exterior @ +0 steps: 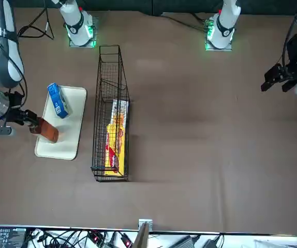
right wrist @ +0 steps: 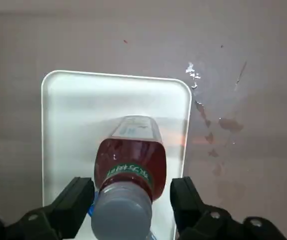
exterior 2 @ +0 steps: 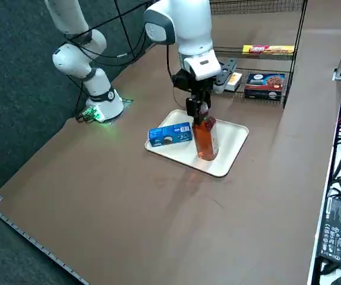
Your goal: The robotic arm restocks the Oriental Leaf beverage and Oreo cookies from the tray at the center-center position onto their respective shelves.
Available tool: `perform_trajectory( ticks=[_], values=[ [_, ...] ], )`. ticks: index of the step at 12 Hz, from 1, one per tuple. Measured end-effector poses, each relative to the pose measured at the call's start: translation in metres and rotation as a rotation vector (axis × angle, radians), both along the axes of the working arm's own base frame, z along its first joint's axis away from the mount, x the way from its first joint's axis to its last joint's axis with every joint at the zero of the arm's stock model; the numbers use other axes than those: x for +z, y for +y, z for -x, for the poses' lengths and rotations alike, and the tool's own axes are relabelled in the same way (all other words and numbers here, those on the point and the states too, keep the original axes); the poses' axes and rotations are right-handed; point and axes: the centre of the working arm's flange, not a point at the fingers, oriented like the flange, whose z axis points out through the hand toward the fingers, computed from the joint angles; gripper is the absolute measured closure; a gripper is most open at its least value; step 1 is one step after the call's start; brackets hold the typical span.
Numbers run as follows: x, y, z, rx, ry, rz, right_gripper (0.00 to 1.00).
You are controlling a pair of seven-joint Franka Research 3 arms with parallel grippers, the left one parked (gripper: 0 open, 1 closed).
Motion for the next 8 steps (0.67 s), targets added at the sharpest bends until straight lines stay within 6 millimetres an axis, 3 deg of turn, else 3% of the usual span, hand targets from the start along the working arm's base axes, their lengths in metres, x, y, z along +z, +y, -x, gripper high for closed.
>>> perform_trajectory(
  ticks=[8],
  values=[
    [-0.0042,0.0040,0.0012,0.006,0.009,-0.003,0.15]
  ],
)
